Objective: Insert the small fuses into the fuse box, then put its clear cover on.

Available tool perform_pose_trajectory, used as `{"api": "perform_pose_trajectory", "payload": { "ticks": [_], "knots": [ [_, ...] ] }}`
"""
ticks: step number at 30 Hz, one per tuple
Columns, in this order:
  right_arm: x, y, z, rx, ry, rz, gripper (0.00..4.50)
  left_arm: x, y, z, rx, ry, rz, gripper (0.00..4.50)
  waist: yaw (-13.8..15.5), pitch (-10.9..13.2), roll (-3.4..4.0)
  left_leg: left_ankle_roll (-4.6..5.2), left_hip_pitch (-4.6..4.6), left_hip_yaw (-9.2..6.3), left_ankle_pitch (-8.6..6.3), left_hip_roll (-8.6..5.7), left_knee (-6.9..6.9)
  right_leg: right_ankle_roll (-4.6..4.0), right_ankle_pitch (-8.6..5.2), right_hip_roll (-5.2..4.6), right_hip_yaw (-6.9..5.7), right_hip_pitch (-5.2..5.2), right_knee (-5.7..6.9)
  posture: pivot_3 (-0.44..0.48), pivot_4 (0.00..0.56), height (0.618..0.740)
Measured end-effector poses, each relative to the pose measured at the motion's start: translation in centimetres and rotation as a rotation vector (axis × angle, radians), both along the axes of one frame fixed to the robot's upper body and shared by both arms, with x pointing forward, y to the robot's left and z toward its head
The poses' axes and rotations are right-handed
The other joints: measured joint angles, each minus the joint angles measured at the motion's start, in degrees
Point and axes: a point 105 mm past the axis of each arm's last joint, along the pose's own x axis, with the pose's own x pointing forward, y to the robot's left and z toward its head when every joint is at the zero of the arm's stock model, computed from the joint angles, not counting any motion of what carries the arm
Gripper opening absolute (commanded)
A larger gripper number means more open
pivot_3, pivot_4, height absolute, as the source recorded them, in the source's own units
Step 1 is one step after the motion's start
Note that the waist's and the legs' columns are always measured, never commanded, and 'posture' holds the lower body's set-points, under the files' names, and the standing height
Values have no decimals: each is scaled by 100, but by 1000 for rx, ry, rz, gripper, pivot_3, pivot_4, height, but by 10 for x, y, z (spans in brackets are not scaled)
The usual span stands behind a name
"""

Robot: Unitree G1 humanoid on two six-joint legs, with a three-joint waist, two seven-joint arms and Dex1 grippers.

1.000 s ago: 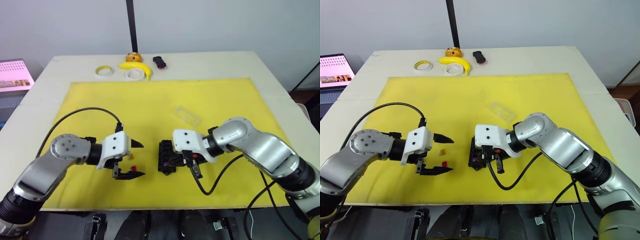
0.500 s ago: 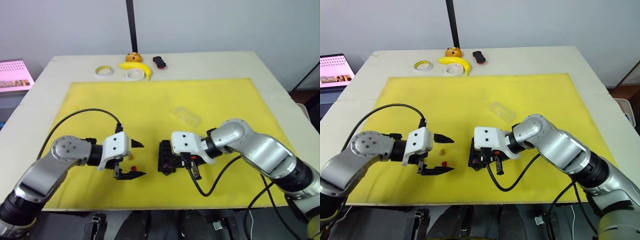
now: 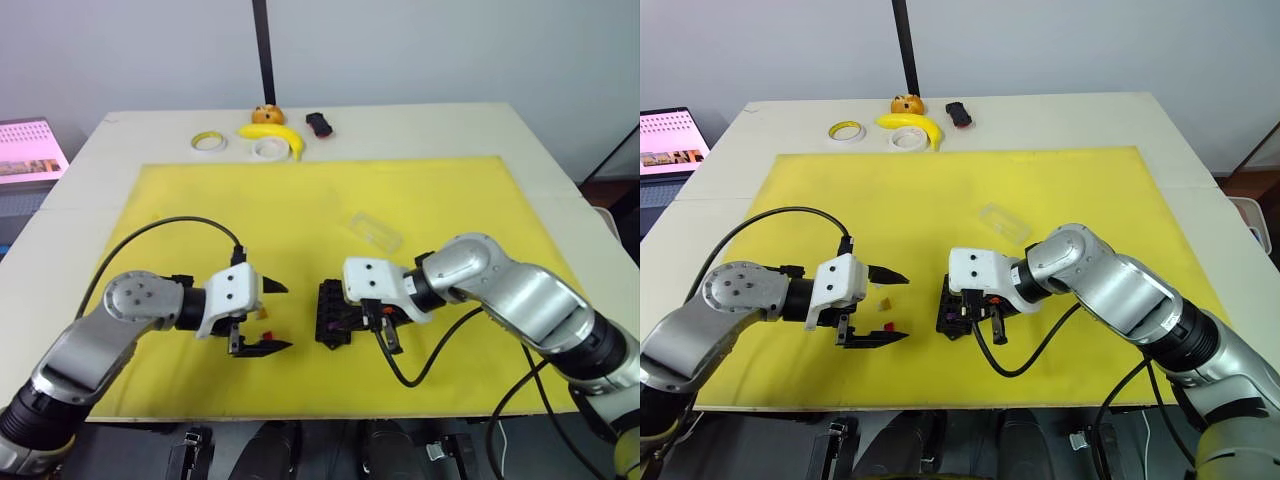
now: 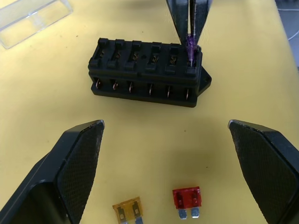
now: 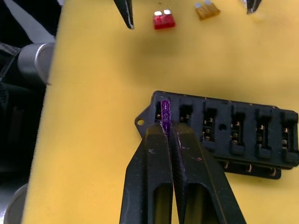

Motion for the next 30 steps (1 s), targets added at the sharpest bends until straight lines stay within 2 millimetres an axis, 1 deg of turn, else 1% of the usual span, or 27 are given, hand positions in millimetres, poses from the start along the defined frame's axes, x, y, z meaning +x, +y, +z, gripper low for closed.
{"api": "perform_pose_trajectory", "payload": {
  "ticks": [5, 21, 30],
  "knots": [
    [0, -1, 0, -2, 0, -2, 0, 0, -3, 0, -9, -5, -9, 4471, 0, 0, 0, 0, 0, 0, 0, 0, 1, 0, 0, 0, 0, 0, 0, 0, 150, 740],
    [-3, -1, -4, -25, 12, -13, 0, 0, -3, 0, -3, -9, -5, 4471, 0, 0, 0, 0, 0, 0, 0, 0, 1, 0, 0, 0, 0, 1, 0, 0, 150, 740],
    [-4, 0, -6, -48, -21, 7, 0, 0, -3, -2, -6, -7, 3, 4471, -1, -1, -1, 0, 1, 0, 0, 0, 1, 1, 0, 0, 0, 1, 0, 0, 150, 740]
  ]
}}
